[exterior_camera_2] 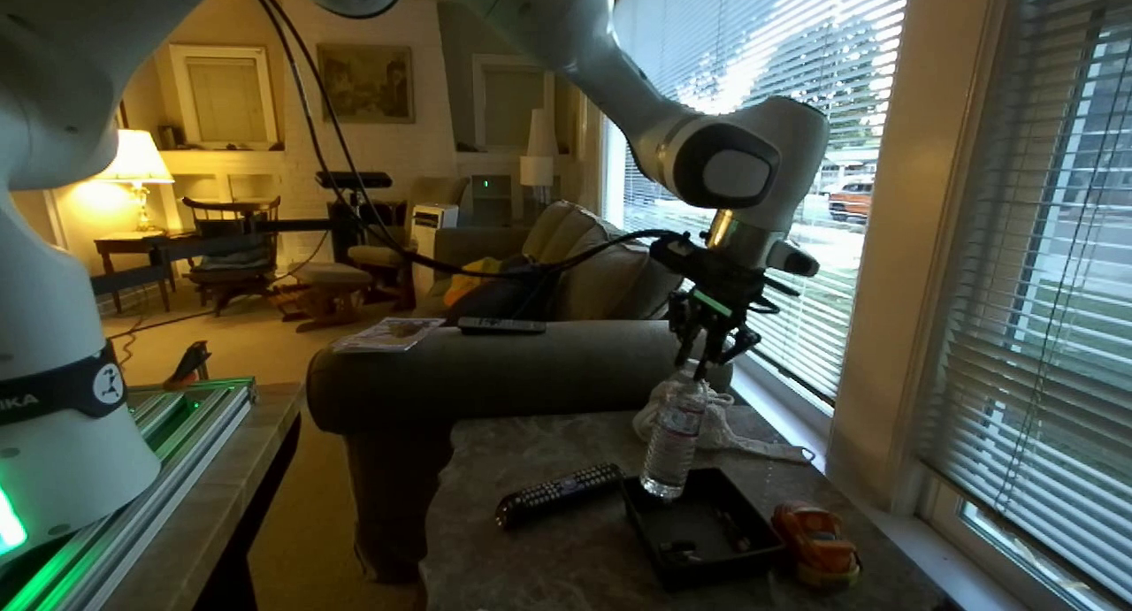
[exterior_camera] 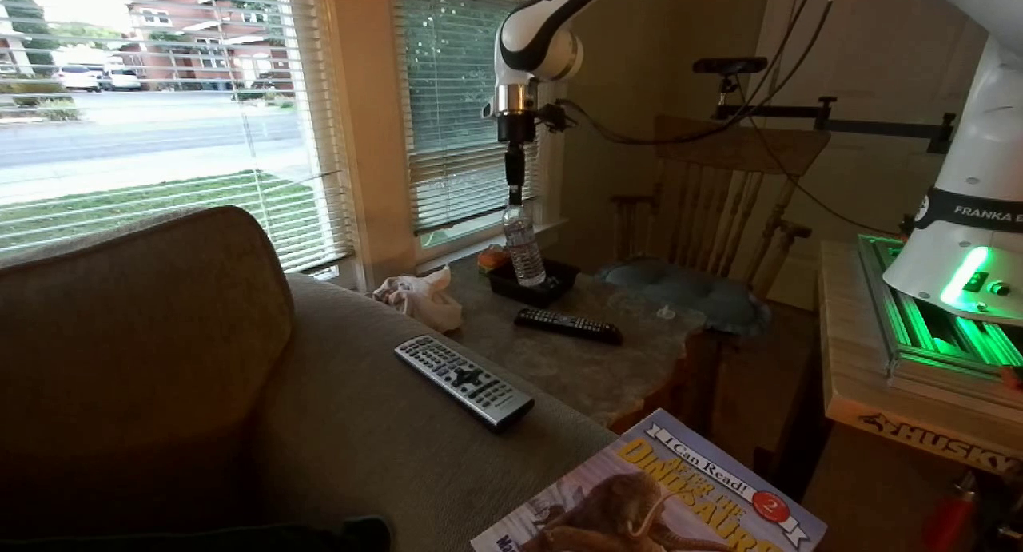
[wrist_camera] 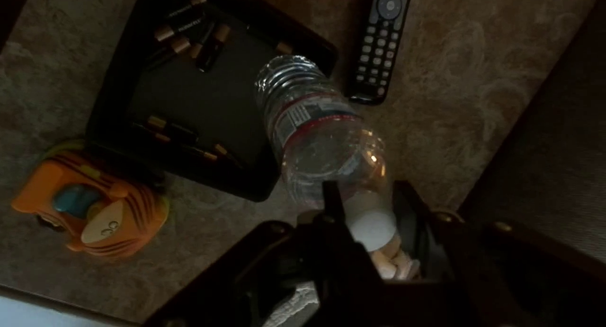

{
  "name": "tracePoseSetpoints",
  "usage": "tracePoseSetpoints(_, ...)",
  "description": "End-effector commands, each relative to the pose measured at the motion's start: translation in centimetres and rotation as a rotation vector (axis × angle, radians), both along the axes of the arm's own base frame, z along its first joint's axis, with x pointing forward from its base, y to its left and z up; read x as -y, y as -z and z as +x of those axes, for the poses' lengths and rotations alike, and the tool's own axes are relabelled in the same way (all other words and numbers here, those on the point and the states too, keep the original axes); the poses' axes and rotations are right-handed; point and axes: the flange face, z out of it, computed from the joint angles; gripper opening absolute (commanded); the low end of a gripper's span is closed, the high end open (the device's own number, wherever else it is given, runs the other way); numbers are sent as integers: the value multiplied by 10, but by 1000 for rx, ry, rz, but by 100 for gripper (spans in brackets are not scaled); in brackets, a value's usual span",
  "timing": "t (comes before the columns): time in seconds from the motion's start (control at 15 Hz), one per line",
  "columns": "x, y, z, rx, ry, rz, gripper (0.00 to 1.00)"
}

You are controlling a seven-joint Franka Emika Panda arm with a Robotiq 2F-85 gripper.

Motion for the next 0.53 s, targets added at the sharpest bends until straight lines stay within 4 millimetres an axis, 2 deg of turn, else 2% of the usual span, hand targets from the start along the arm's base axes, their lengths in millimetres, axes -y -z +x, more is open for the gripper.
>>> tracePoseSetpoints(0.0,-36,-32,-8,-33,-101,-25,8)
tracePoseSetpoints(0.27,-63,-41,-11,-44,-168,-19,8)
tracePoseSetpoints(0.47,-65,-27,-14,-71,-201,-20,8)
